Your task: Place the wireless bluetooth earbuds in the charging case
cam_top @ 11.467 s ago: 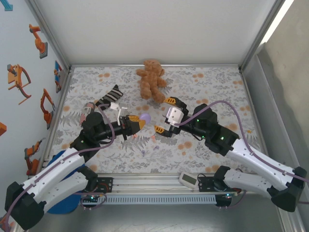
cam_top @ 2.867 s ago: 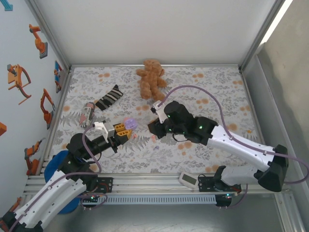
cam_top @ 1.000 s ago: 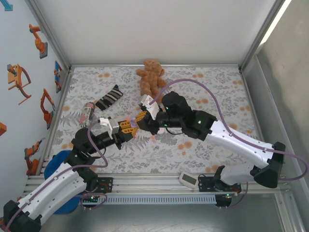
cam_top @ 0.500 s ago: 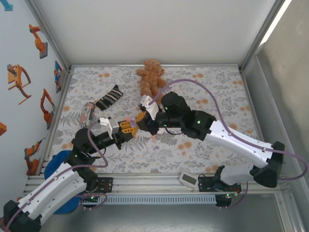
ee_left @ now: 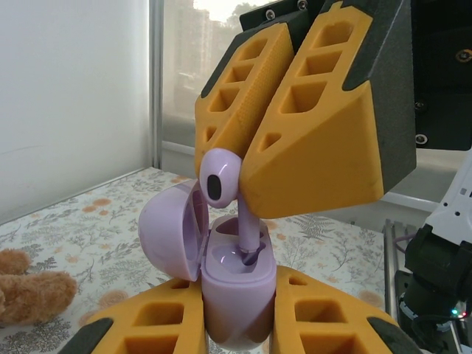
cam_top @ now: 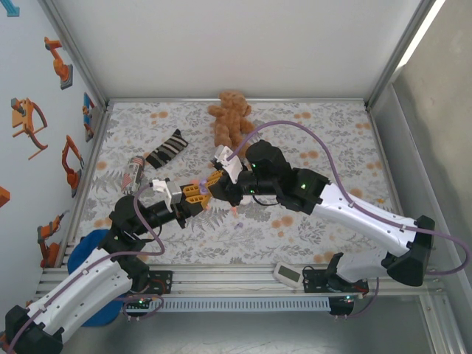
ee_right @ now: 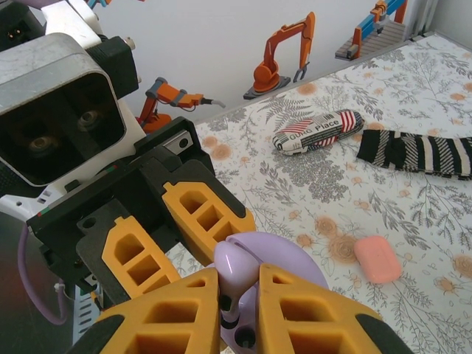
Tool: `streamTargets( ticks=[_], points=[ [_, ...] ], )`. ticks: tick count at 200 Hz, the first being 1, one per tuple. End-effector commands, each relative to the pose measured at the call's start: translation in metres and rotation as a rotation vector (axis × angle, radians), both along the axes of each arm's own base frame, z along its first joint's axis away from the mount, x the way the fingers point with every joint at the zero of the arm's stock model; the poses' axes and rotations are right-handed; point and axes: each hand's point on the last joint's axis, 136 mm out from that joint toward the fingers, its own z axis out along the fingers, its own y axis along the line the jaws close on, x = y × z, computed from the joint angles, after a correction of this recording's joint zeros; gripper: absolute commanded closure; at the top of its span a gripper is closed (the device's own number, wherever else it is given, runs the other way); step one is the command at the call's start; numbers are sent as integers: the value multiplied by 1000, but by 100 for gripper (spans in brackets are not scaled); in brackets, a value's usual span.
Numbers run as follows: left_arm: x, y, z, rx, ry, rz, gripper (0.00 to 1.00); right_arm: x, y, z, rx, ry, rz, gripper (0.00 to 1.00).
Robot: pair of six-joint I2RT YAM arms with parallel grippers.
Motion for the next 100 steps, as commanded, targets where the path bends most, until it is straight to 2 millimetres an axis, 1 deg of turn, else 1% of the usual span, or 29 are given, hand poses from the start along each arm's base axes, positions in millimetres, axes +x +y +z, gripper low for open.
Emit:
streamTargets(
  ticks=[1,53,80,100],
  points=[
    [-5,0,22,-47,-48,-17,100,-7,4,-7,-7,20,35,84],
    [-5,0,23,-47,-49,-17,100,-9,7,-7,8,34,48,84],
    [-5,0,22,-46,-48,-17,100,-5,2,-12,-21,29,19,83],
    [-5,0,22,-45,-50,-15,100,-5,0,-11,-21,22,13,83]
  ],
)
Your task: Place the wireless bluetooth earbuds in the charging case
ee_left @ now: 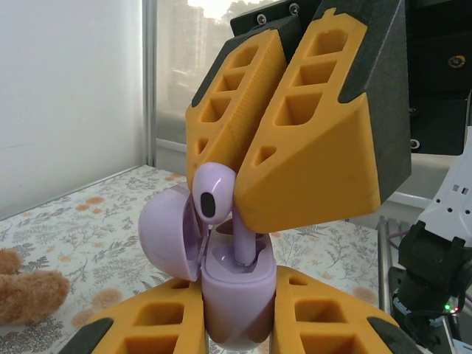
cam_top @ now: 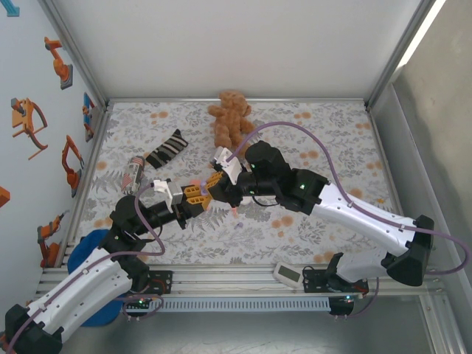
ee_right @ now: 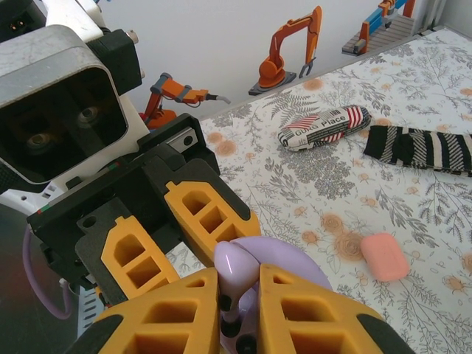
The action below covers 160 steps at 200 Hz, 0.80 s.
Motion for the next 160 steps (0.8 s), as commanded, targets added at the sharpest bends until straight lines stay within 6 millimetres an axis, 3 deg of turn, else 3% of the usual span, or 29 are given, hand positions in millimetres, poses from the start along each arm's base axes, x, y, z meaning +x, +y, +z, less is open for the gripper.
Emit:
streamTargets(
  ticks=[1,160],
  points=[
    [-4,1,24,-49,-53,-10,100,-2,-1,-7,-16,12,-1,83],
    [-3,0,16,-7,-47,-6,100,-5,-6,-5,-26,5,1,83]
  ],
)
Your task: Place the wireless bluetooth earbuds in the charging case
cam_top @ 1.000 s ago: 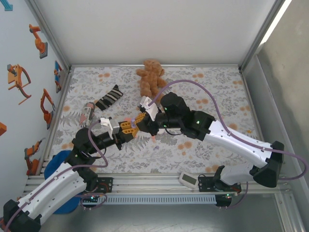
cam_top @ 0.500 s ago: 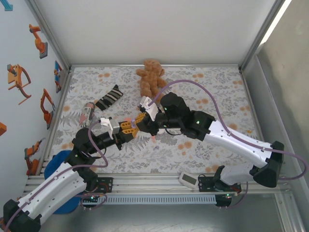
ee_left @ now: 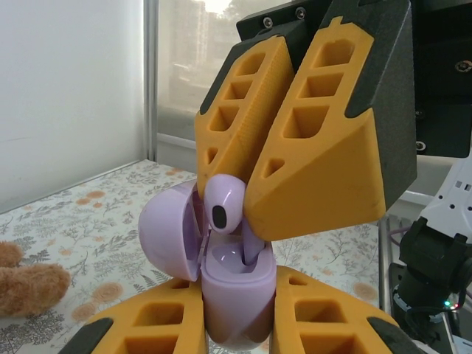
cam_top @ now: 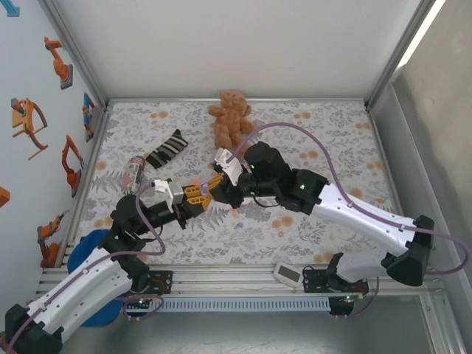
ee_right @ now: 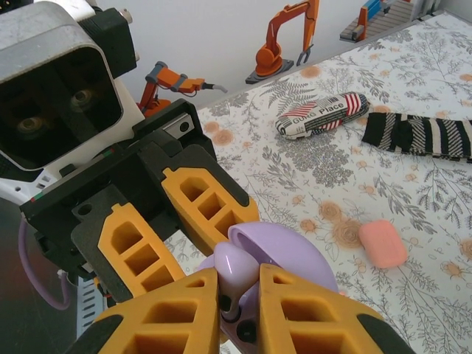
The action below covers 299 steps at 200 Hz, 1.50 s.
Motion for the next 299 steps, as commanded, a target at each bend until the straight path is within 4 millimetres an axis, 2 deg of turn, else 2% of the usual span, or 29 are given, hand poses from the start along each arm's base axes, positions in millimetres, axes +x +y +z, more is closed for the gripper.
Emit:
streamTargets(
  ticks=[1,47,99,120,144,164,193,224,245,299],
  points=[
    [-4,1,20,-22,-59,-8,100,-5,-3,1,2,-6,9,83],
    [-4,-1,21,-24,-59,-12,100,-4,-2,-3,-8,6,6,79],
    [-3,-1,20,-24,-51,-13,100,1,-8,18,45,-21,-48,62],
    [-3,-1,18,-22,-49,-12,100,5,-14,28,63,-40,-80,59],
    [-4,-1,17,-21,-47,-13,100,9,-23,33,74,-57,-129,52],
    [-5,0,16,-19,-46,-12,100,17,-31,32,76,-71,-191,42],
    [-5,1,15,-18,-46,-6,100,32,-49,18,50,-80,-320,20],
    [-6,4,13,-13,-43,3,100,47,-71,-3,24,-44,-457,1],
    [-7,6,13,-15,-43,7,100,54,-85,-24,2,3,-524,0],
    [-9,10,15,-25,-50,19,100,56,-107,-100,-103,165,-624,0]
  ],
)
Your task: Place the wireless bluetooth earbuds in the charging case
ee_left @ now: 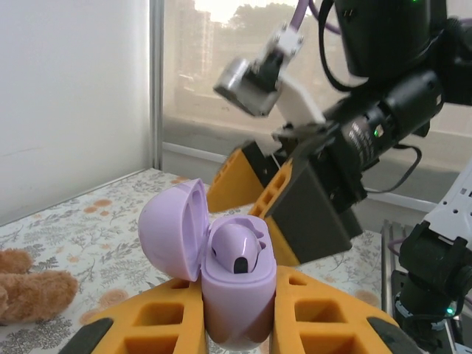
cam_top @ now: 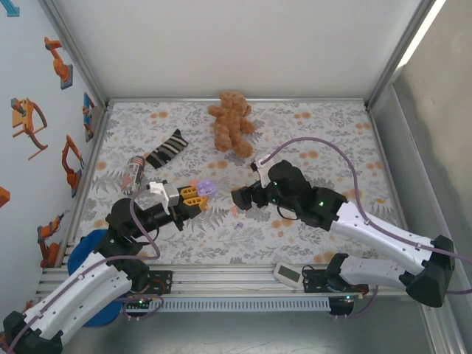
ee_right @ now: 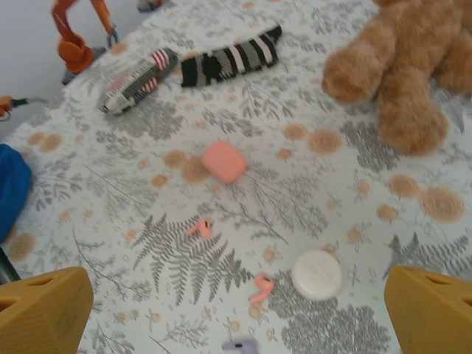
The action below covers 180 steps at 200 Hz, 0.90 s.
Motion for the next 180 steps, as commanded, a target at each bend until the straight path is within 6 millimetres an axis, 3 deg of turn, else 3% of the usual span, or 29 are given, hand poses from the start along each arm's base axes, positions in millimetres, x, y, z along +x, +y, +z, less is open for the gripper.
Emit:
streamTargets(
  ticks=[1,45,90,138,180],
  points=[
    [-2,2,5,-5,-29,3,100,2,-8,-23,6,69,-78,0],
    [-3,3,6,-1,-28,6,100,-6,-19,-96,-162,240,-131,2],
    [-4,5,7,-5,-33,13,100,-11,-10,-144,-247,356,-127,10],
    [-4,5,7,2,-32,15,100,-11,5,-176,-376,391,-89,12],
    [-4,5,7,7,-33,16,100,-11,10,-187,-456,387,-74,13]
  ],
)
